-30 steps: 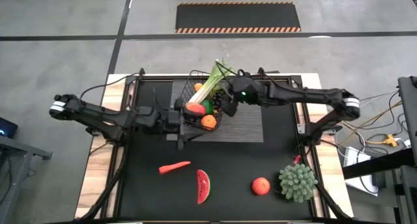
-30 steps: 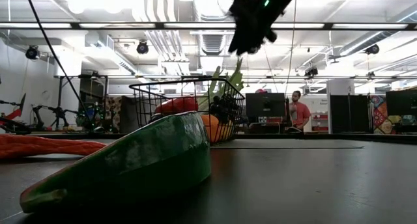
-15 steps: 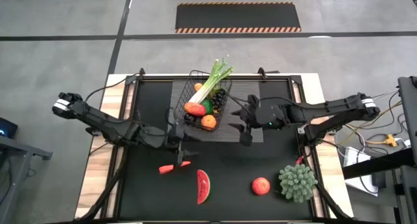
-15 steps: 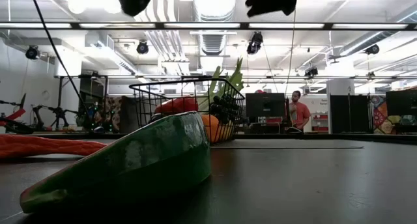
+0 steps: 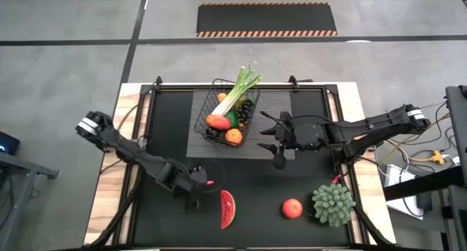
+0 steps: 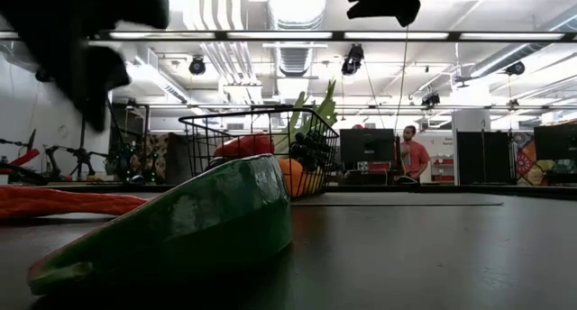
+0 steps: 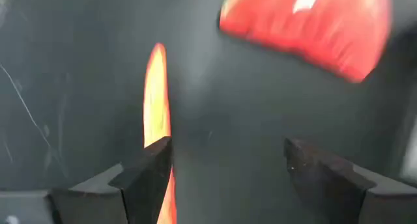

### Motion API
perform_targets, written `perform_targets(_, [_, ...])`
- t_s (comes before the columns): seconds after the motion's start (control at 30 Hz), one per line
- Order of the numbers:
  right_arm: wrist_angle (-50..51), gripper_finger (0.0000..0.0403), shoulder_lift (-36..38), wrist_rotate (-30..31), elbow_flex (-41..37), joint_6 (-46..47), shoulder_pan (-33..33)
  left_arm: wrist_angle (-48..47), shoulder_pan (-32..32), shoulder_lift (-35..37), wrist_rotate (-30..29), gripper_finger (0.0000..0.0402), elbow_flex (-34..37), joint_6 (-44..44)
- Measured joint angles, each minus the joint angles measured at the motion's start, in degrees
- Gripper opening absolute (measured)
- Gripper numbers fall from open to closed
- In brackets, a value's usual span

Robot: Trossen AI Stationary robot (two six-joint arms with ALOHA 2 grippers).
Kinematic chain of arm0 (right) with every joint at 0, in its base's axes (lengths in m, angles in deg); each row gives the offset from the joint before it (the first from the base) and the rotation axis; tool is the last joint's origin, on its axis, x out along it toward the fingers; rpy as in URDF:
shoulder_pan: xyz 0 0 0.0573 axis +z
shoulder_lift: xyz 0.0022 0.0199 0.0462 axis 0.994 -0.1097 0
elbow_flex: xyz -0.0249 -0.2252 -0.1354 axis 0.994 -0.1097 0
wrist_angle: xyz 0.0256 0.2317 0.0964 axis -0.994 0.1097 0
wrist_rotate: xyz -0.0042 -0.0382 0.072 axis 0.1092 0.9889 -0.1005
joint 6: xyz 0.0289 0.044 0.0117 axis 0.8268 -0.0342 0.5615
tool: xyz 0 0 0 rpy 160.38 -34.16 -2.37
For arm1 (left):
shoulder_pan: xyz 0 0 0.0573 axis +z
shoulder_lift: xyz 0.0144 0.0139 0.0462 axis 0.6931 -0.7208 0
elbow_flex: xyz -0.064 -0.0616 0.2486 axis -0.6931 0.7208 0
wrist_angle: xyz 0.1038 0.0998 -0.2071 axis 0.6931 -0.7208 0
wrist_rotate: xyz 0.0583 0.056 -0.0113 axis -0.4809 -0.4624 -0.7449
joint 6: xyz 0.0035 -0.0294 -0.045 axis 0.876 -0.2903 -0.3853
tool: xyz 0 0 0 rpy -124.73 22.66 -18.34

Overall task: Build produce basket
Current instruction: Put the carrot into the wire basket

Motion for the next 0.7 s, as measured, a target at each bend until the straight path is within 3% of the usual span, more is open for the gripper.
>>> perform_targets(0.5, [-1.31, 0.0178, -0.94, 0.00, -0.60, 0.15, 0.00, -6.93, -2.22, -10.78, -2.95, 0.0275, 0.35, 4.58])
perform_targets(0.7, [-1.24, 0.0178, -1.31, 0.00, -0.62, 0.15, 0.00, -7.34, -2.21, -10.94, -3.47, 0.0230, 0.35, 4.41])
